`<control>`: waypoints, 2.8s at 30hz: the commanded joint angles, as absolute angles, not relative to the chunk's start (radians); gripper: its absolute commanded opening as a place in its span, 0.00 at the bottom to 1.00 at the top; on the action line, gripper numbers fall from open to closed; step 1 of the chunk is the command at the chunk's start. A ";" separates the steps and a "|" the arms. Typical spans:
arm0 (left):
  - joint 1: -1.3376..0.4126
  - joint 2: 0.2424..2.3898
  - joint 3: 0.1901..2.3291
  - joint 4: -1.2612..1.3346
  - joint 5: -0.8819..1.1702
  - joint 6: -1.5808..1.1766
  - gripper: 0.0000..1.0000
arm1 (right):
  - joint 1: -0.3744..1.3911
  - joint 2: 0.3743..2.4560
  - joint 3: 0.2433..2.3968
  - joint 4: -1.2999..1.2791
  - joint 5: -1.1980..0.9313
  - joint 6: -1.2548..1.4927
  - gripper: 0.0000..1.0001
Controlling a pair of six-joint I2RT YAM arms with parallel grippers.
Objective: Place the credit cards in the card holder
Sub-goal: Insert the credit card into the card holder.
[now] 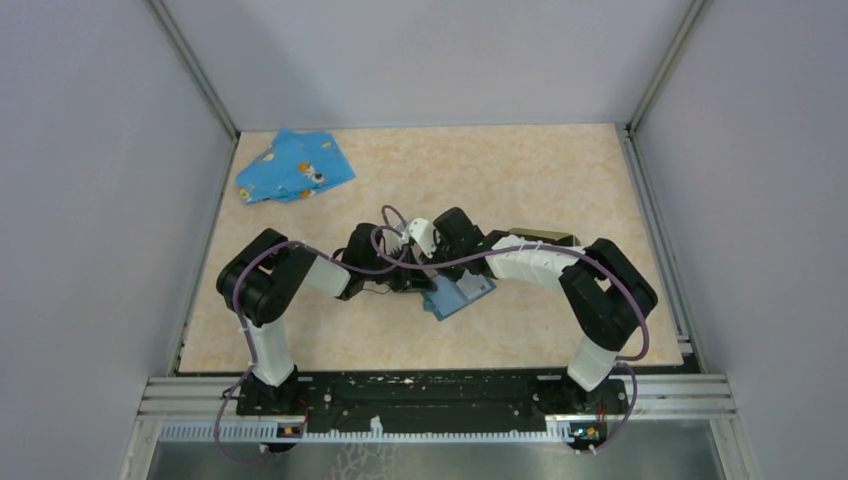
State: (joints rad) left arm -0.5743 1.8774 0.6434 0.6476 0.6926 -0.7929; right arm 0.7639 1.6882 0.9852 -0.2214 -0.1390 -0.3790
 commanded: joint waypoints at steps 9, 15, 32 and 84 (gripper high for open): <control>-0.583 1.908 0.634 0.622 0.703 -0.766 0.18 | 0.762 1.784 1.086 -0.179 -0.038 -0.307 0.29; -0.584 1.912 0.633 0.623 0.707 -0.762 0.18 | 0.762 1.791 1.103 -0.249 -0.003 -0.367 0.36; -0.583 1.911 0.647 0.603 0.708 -0.751 0.18 | 0.674 1.713 1.108 -0.430 -0.142 -0.471 0.20; -0.614 1.908 0.710 0.561 0.693 -0.730 0.18 | 0.591 1.865 1.271 -0.894 -0.583 -0.718 0.14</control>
